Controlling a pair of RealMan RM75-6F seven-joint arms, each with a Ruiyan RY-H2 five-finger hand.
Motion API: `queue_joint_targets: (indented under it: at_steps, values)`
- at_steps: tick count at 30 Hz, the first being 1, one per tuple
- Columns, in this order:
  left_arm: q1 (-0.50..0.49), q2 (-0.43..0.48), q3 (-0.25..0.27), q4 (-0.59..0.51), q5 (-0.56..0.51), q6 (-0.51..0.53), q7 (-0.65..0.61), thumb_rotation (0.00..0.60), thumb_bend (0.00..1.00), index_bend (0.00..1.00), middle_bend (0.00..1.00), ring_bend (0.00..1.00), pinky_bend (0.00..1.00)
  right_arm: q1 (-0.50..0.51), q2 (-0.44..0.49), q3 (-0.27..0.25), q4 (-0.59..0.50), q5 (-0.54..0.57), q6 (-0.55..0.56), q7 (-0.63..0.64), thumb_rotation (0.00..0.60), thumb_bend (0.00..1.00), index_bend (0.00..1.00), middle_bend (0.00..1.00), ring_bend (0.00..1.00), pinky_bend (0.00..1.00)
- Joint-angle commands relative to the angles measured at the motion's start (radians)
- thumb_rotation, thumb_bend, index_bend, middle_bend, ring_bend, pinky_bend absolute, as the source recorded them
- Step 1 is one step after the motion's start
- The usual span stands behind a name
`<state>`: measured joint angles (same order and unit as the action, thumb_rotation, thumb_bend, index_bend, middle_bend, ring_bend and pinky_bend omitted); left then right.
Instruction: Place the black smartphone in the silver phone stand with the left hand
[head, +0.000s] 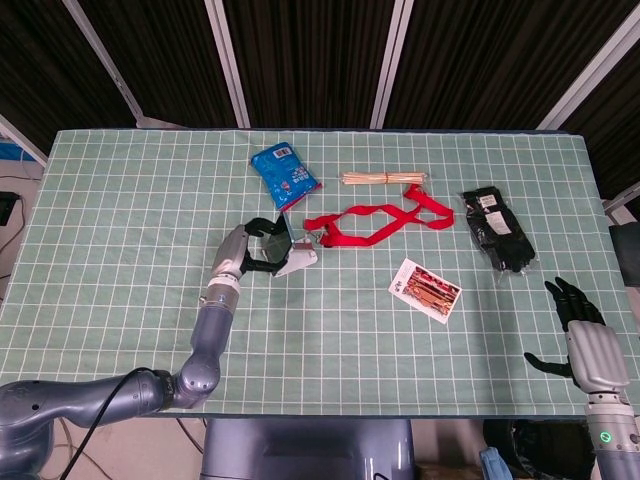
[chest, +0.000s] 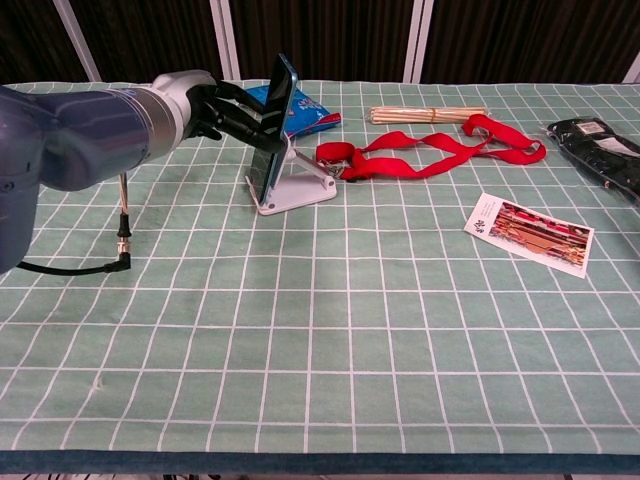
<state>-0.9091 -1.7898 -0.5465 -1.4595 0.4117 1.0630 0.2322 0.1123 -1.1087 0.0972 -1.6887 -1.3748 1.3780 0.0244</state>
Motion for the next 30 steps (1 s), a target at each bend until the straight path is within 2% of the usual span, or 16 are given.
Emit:
queue_joint_targets:
  at_steps: [1,10,18,30]
  values:
    - [0.000,-0.001,0.005,0.007,0.001,-0.003,0.001,0.600,0.45,0.59,0.65,0.22,0.08,0.000,0.000,0.000,0.000,0.000,0.000,0.001,0.600,0.18,0.00,0.00,0.00,0.15]
    - [0.001,-0.001,0.011,0.016,0.006,-0.009,-0.002,0.600,0.44,0.56,0.62,0.20,0.08,-0.001,0.000,0.000,0.002,-0.002,0.002,0.002,0.600,0.18,0.00,0.00,0.00,0.15]
    - [0.003,0.016,0.024,0.004,0.002,-0.028,0.012,0.600,0.44,0.42,0.45,0.12,0.04,-0.001,-0.001,-0.002,0.002,-0.005,0.003,0.002,0.600,0.18,0.00,0.00,0.00,0.15]
    - [-0.001,0.048,0.037,-0.020,-0.038,-0.061,0.027,0.600,0.41,0.32,0.29,0.07,0.00,-0.001,0.000,-0.004,0.004,-0.013,0.005,0.010,0.600,0.18,0.00,0.00,0.00,0.15]
